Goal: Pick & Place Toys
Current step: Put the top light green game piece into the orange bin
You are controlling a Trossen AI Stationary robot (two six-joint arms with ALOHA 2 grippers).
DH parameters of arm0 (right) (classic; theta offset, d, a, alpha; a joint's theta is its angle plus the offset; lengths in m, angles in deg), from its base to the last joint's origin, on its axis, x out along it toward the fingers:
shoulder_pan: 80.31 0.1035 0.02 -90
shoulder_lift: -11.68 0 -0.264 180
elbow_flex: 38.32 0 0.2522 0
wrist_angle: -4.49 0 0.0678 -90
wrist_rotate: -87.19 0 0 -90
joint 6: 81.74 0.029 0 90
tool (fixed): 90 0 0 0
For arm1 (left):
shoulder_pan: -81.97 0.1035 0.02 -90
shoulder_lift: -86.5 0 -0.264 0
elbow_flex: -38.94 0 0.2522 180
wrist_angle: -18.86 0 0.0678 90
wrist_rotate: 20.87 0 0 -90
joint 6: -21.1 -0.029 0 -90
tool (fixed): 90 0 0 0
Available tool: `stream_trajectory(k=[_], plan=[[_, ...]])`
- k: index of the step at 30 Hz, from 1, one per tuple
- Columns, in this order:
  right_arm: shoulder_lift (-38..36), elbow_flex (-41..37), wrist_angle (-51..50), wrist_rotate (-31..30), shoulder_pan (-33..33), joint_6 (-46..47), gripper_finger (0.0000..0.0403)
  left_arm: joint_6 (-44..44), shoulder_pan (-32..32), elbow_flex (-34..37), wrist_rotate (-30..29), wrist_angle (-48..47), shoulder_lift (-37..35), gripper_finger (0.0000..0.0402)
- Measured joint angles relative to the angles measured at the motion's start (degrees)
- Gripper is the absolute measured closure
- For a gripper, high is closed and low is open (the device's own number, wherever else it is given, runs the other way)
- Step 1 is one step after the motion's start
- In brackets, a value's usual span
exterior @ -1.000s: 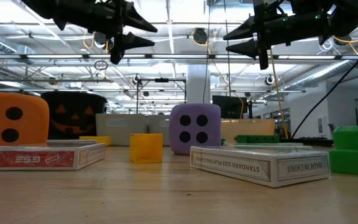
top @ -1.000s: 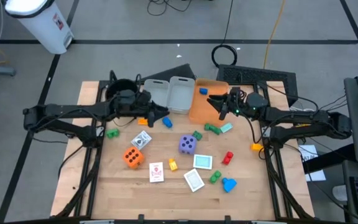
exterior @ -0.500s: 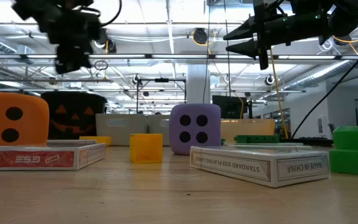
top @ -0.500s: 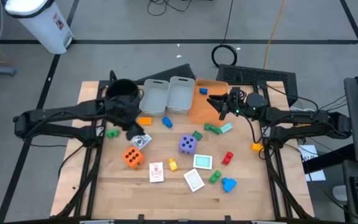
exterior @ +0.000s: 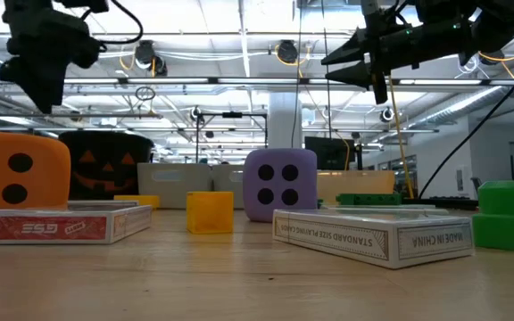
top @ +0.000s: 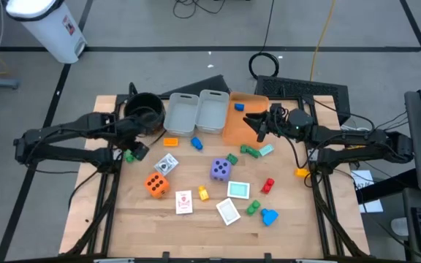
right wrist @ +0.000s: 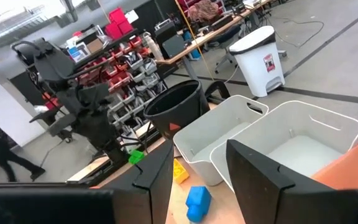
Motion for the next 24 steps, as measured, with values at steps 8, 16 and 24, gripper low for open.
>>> stream_trajectory(k=[8,16,24], plan=[[0.0,0.0,0.0,0.0,0.0,-1.5,0.0264,-5.9,0.0,-1.0,-1.4,-6.0,3.1,0.0245],[0.0,0.0,-0.4,0.0,0.0,-1.5,0.0264,-22.7,0.0,-1.1,-0.8,-7.8,9.7,0.0245],[0.0,0.0,-0.4,0.0,0.0,-1.7,0.0264,-27.8,0.4,-1.1,-0.2,-13.4,15.4,0.0245]])
